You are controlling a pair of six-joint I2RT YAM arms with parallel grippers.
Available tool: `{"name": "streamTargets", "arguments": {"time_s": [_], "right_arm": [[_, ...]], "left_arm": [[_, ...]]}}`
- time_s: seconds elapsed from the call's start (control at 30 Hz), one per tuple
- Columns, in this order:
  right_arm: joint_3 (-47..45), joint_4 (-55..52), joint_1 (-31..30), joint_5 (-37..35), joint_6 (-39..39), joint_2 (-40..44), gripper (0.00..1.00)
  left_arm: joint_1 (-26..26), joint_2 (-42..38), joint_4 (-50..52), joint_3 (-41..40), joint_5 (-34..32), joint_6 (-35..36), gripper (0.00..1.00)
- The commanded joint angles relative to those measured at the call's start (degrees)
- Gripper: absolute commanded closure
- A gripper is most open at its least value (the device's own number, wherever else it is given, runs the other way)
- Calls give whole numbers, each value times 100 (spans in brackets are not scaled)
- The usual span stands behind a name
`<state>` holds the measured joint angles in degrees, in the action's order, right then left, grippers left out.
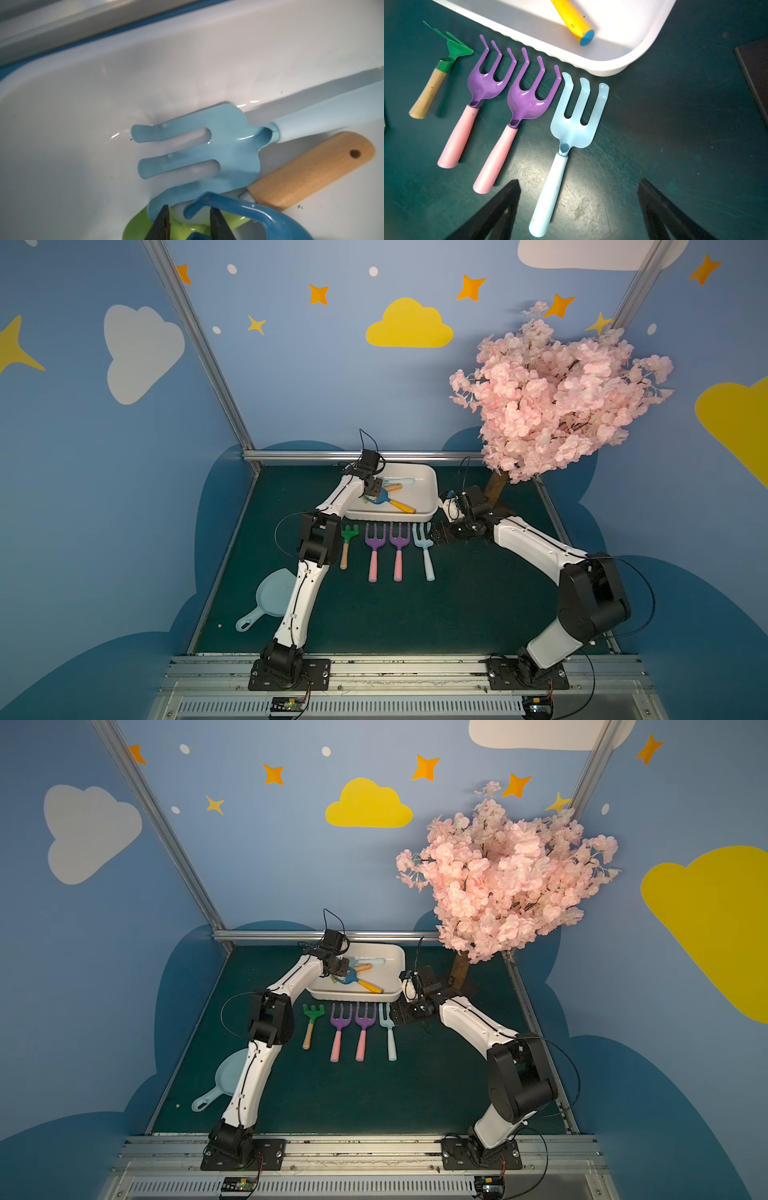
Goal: Take the hand rake out of the storage box
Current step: Pick up the rake from the storage box.
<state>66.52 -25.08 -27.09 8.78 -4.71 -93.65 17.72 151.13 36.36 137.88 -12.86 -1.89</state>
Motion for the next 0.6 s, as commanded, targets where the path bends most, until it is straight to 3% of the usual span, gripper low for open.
{"name": "streamTargets", "arguments": {"time_s": [0.0,0.27,0.57], "right_arm": [[-12,29,21,82,-45,-67,8],[58,-22,37,135,-24,-145,8],[35,-76,64,98,31,168,8]], "left_arm": [[-25,-232,29,-74,82,-29,74],[-18,-363,-6,-247,262,14,97],[54,-776,-15,-388,348,-99,97]]}}
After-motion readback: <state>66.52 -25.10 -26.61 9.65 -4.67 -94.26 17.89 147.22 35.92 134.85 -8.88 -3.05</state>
